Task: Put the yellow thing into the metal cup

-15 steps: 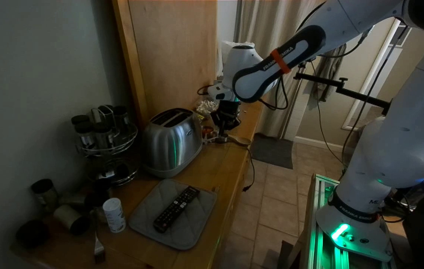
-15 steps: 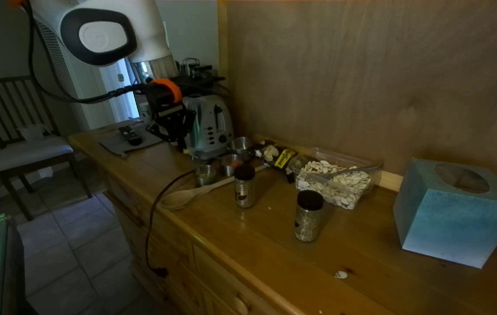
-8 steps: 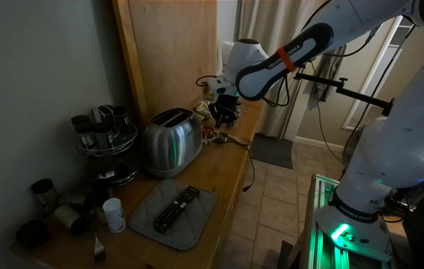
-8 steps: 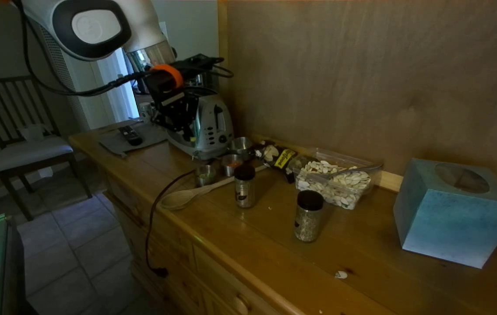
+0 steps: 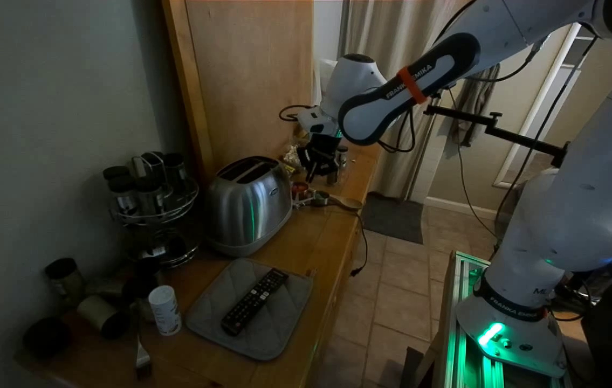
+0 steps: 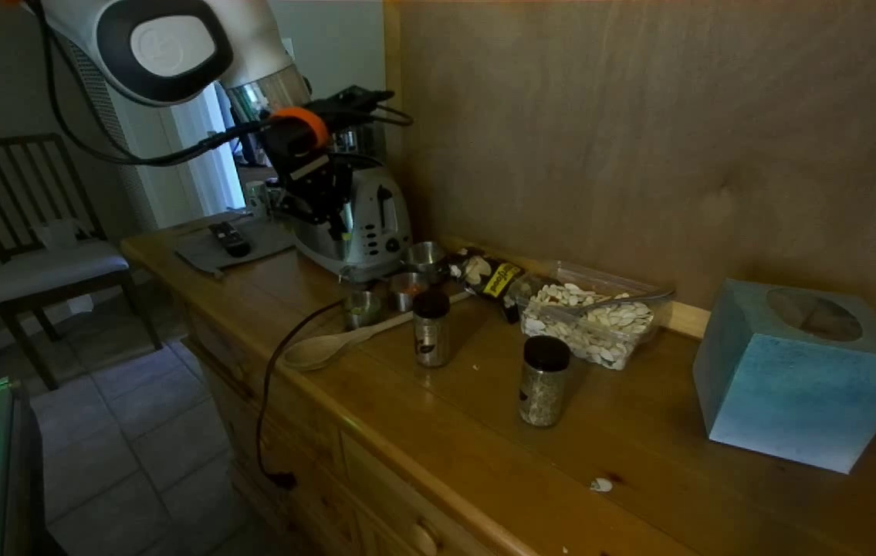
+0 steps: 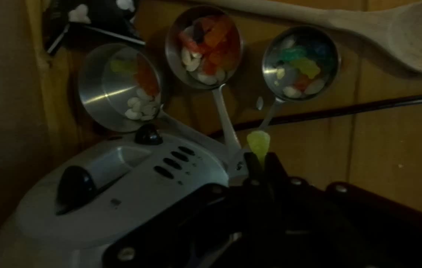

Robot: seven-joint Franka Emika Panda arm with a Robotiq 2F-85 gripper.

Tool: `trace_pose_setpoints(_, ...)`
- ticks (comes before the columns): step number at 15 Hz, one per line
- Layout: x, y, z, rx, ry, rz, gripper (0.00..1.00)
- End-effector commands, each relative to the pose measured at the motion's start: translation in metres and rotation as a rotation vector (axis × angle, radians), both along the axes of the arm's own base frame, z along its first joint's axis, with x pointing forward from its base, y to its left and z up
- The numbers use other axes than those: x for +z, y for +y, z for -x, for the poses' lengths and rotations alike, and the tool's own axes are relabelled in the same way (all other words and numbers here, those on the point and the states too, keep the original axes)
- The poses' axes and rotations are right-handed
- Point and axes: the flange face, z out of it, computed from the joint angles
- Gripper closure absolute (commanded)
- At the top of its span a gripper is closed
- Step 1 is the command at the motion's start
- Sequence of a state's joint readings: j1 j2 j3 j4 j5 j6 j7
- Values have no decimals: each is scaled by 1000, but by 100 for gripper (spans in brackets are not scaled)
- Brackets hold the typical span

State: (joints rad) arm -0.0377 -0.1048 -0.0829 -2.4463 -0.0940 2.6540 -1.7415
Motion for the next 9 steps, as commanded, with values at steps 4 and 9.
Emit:
trace_pose_setpoints(4,6,11,-53,202,-101,57,98)
trace_pose_setpoints(9,-6,-13,-63,288,-66,95,98)
